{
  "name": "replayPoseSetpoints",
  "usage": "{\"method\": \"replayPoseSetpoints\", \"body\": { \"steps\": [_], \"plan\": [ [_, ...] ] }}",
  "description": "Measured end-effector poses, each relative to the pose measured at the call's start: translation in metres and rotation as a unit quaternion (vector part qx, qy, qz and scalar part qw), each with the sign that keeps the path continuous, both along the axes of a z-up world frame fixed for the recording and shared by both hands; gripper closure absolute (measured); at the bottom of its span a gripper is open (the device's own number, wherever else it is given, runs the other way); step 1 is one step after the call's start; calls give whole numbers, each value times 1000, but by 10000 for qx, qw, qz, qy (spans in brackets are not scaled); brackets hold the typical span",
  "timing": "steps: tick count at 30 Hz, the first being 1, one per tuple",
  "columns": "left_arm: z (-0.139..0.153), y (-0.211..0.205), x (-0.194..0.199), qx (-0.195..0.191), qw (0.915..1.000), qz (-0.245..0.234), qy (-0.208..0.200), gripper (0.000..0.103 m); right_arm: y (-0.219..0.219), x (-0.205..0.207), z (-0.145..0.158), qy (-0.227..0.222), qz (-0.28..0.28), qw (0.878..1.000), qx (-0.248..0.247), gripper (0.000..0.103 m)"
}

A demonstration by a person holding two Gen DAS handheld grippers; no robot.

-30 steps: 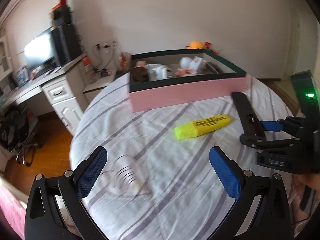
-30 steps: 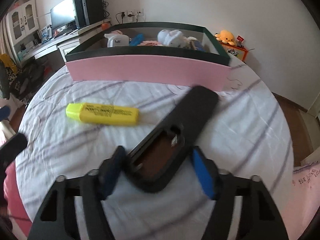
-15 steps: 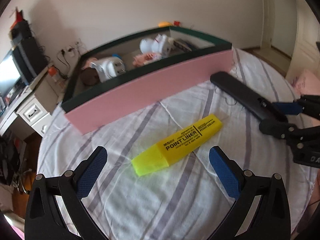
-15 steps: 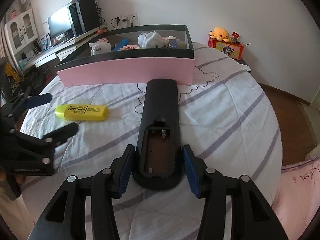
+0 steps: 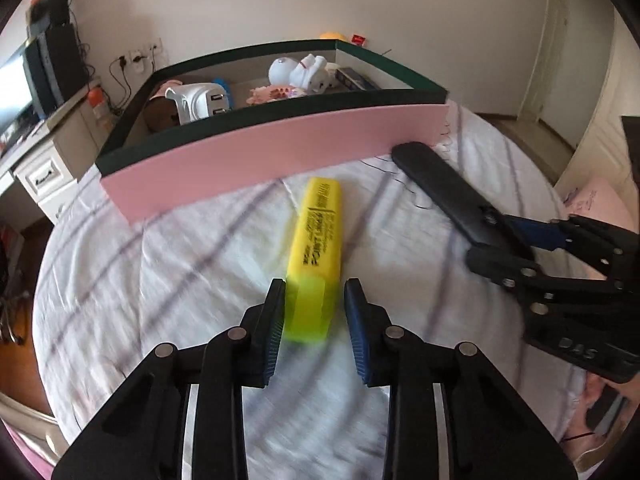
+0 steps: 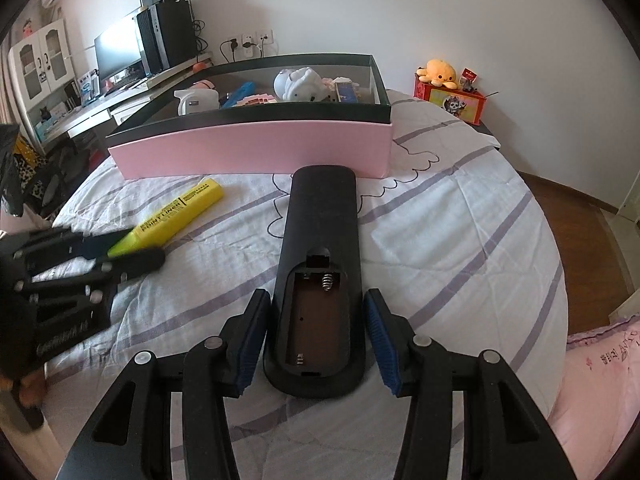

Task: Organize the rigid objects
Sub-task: 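Grasp the yellow highlighter with the left gripper while the right holds the remote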

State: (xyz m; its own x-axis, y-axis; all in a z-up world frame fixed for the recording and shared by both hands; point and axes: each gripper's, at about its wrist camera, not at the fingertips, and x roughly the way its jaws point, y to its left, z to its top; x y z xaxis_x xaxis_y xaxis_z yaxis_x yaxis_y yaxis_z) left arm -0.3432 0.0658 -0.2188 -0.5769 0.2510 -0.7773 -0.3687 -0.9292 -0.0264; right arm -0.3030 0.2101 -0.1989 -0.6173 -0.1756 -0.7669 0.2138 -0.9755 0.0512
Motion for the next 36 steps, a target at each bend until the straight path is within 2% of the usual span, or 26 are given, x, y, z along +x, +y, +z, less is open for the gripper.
{"method": "replayPoseSetpoints", "body": {
  "steps": [6,11,14,17,21,25,28,30,34,36],
  "plan": [
    [-1,9,-11,10,9999,156,-6,48,-2,-10,-1,-5,-7,10000,38,53],
    [-6,14,-23,-140,9995,290,28,43,-7,-19,-3,58,0,9998,171,50],
    [-5,9,-24,-69,9994,345,36,54,-8,-21,-3,68,-3,9997,220,47],
    [-6,6,-27,44,9996,276,-21,54,-9,-23,-3,69,29,9997,247,45],
    [-7,10,-27,-20,9998,205,-27,50,-11,-24,-3,100,26,9995,289,44],
    [-7,11,-26,-34,9998,204,-10,51,-10,-24,-3,91,31,9997,240,43],
    [-6,14,-23,-145,9997,189,54,55,-11,-23,-3,118,41,9995,278,46],
    [-6,13,-23,-120,9997,216,45,55,-13,-21,-2,173,44,9993,334,55],
    [-4,10,-16,-129,9994,305,89,76,-12,-19,-1,176,25,9994,307,58],
    [-4,6,-9,-60,9992,391,87,76,-12,-15,-1,161,30,9995,279,58]
  ]
}}
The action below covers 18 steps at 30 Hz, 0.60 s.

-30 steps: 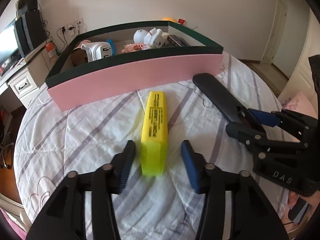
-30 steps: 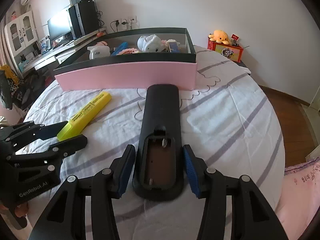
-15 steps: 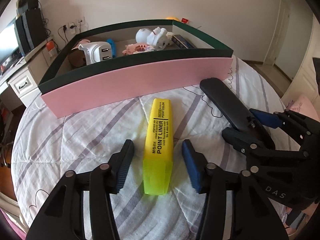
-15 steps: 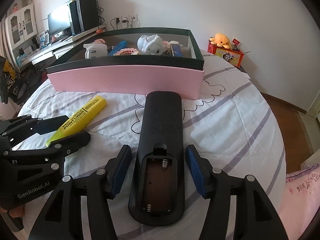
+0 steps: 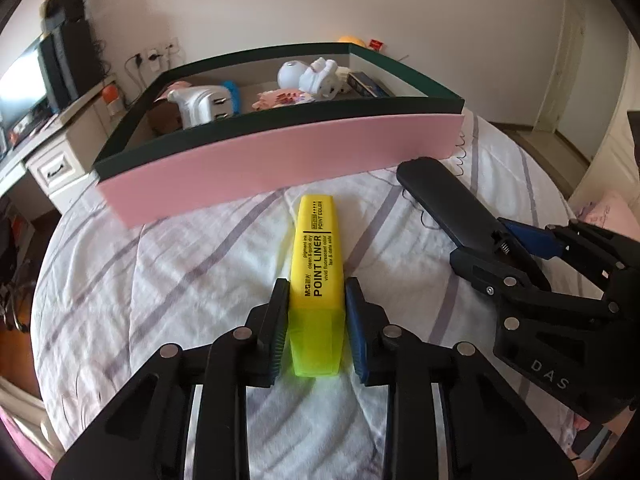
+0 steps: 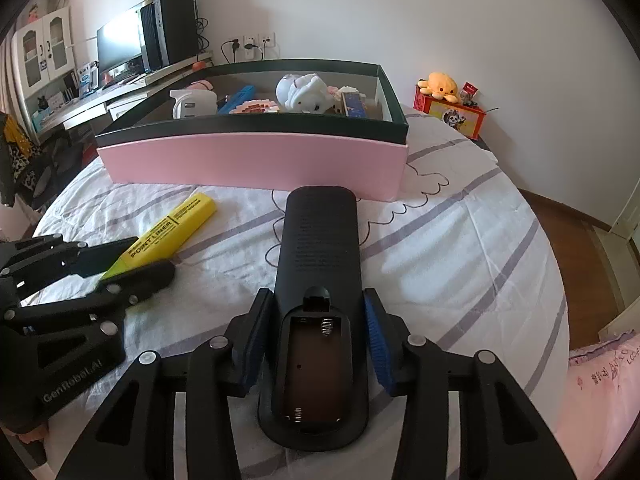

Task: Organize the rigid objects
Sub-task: 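Grasp the yellow highlighter with the left gripper while the right holds the remote, then carry the highlighter and remote into the pink box and open both grippers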

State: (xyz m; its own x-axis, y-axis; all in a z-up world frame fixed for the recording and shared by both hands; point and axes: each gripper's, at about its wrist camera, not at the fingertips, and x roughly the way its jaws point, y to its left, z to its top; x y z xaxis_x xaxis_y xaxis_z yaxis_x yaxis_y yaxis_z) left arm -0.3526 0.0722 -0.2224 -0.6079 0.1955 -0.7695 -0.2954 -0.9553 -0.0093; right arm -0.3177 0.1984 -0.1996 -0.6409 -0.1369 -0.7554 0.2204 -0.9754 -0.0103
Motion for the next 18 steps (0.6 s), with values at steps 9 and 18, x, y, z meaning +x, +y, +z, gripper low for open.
{"method": "replayPoseSetpoints", "body": {
  "steps": [9,18],
  "plan": [
    [-1,-8,27,146,9996,233,58,75,-7,18,0,-74,200,9997,-126,58],
    [-3,3,14,-127,9996,185,168,76,-12,4,-1,-67,208,9997,-80,58]
  ]
}}
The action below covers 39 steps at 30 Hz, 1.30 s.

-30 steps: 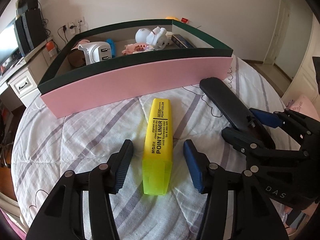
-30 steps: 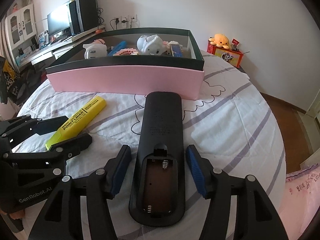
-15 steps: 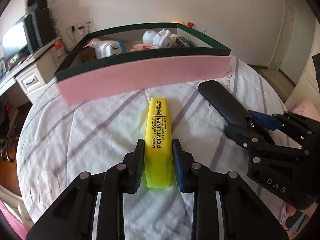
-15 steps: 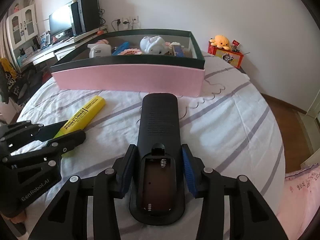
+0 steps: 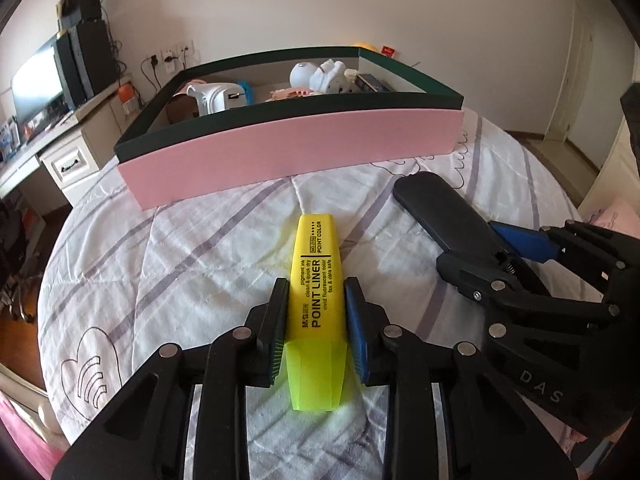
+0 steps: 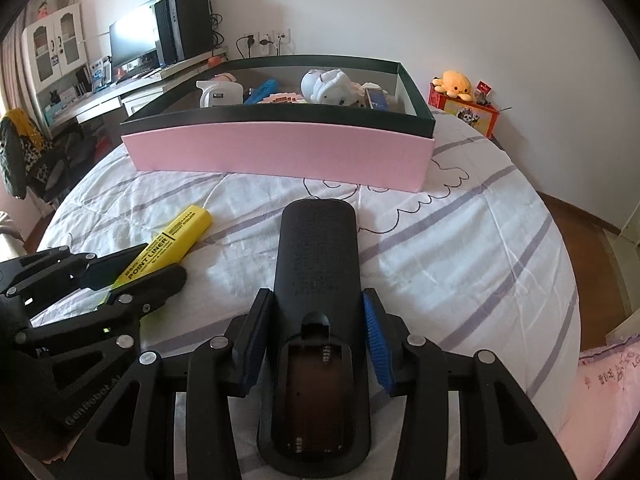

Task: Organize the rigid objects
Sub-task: 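Carry the highlighter and remote into the pink box and open both grippers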

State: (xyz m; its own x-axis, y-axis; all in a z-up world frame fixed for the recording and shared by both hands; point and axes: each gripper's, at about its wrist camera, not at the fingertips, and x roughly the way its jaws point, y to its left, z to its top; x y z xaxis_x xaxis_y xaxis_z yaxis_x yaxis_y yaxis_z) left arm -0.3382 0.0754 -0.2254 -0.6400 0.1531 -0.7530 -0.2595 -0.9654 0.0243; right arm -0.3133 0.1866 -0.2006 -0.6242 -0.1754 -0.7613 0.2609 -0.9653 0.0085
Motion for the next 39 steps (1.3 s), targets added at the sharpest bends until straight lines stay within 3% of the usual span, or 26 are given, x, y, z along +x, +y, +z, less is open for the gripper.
{"method": "replayPoseSetpoints", "body": {
  "steps": [10,20,31,39],
  "plan": [
    [4,-2,5,28,10000,50,62,77,-6,6,1,138,25,9996,227,58],
    [25,-21,21,151,9993,187,277,77,-10,22,19,322,166,9993,-110,58],
    [70,-50,50,305,9939,543,912,77,-8,45,57,726,257,9962,-403,59],
    [112,-65,78,362,9859,654,1500,77,-14,69,105,1425,326,9886,-362,59]
  ]
}}
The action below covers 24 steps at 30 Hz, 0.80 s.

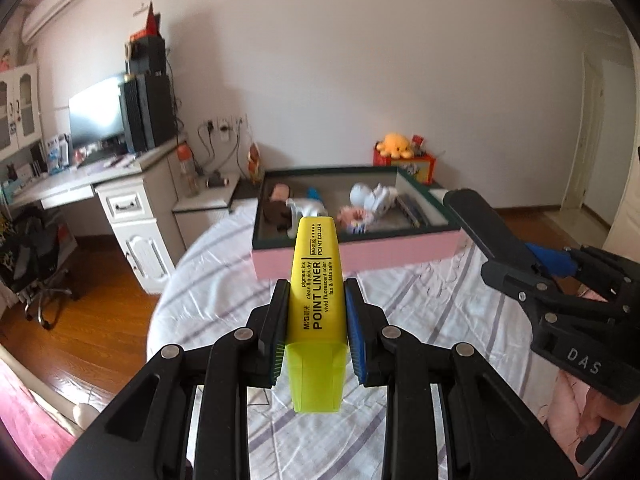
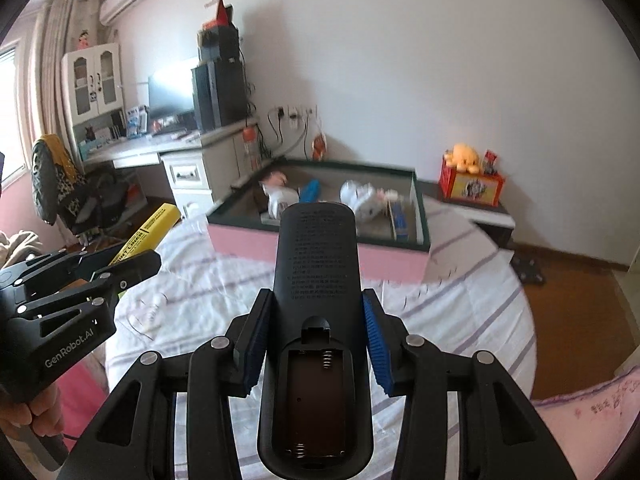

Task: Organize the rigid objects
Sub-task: 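Carry the highlighter and remote into the pink box and open both grippers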

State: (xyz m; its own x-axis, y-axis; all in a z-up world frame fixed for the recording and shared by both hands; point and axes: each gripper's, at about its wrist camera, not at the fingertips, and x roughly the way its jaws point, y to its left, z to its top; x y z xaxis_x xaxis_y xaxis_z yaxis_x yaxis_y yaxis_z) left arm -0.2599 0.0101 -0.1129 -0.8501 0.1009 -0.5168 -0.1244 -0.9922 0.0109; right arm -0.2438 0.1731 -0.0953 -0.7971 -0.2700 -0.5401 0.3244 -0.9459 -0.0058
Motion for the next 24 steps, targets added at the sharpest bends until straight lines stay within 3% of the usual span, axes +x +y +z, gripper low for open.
{"method": "replayPoseSetpoints", "body": {
  "steps": [6,24],
  "plan": [
    [30,-9,24,-43,9986,158,506,77,-6,16,27,396,78,9992,-13,59],
    [59,-12,32,-309,9953,168,900,77,-15,26,45,738,260,9969,29,58]
  ]
}}
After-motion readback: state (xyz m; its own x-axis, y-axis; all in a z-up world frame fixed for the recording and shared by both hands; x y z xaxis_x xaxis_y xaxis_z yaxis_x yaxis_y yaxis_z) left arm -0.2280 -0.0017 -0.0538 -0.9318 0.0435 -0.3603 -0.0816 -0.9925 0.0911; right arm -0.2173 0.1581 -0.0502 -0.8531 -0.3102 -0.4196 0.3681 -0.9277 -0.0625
